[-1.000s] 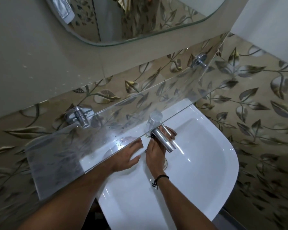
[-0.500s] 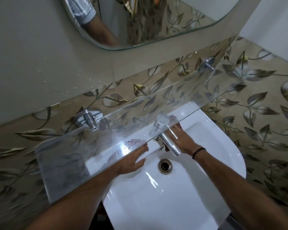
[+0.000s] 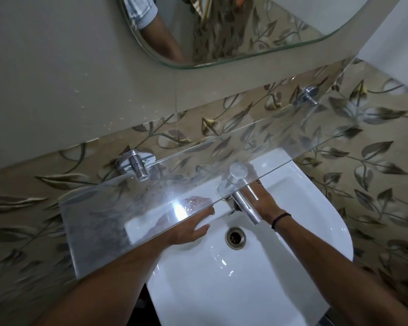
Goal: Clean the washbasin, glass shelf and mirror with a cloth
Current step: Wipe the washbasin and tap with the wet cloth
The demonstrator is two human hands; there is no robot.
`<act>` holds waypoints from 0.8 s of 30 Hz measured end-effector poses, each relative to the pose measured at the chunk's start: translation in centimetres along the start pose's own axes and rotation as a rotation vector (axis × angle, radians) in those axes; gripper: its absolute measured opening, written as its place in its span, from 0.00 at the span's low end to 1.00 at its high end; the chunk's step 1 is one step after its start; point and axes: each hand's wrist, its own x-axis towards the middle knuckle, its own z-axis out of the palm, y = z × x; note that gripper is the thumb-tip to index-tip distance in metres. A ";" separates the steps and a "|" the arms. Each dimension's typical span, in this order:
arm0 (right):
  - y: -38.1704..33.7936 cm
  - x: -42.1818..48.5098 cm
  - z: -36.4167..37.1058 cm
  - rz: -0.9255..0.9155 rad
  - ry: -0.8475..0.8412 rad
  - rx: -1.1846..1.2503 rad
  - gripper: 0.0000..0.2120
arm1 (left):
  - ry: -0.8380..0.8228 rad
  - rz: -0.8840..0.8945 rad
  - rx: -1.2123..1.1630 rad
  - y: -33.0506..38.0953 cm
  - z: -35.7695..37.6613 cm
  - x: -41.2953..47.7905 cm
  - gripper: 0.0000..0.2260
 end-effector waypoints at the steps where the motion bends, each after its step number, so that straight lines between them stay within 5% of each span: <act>1: 0.0 -0.4 0.6 0.007 0.016 -0.056 0.18 | 0.001 0.008 -0.009 0.1 -0.2 0.0 0.19; 5: 0.6 -3.4 2.4 0.014 0.228 0.035 0.20 | 0.008 0.019 -0.043 0.7 -0.6 0.0 0.17; 11: -0.7 -7.4 0.7 0.425 0.627 0.644 0.19 | 0.081 0.118 -0.031 1.6 -1.7 -0.1 0.16; 18: -5.1 -9.2 -3.3 0.373 0.508 0.840 0.15 | 0.119 0.172 -0.040 2.6 -2.8 -0.2 0.14; 20: -6.3 -8.8 -1.2 0.386 0.473 0.702 0.16 | 0.123 0.174 -0.026 2.6 -3.0 -0.3 0.14; 24: -7.6 -7.6 3.3 0.227 0.406 -0.020 0.18 | 0.134 0.177 -0.023 2.9 -3.3 -0.2 0.13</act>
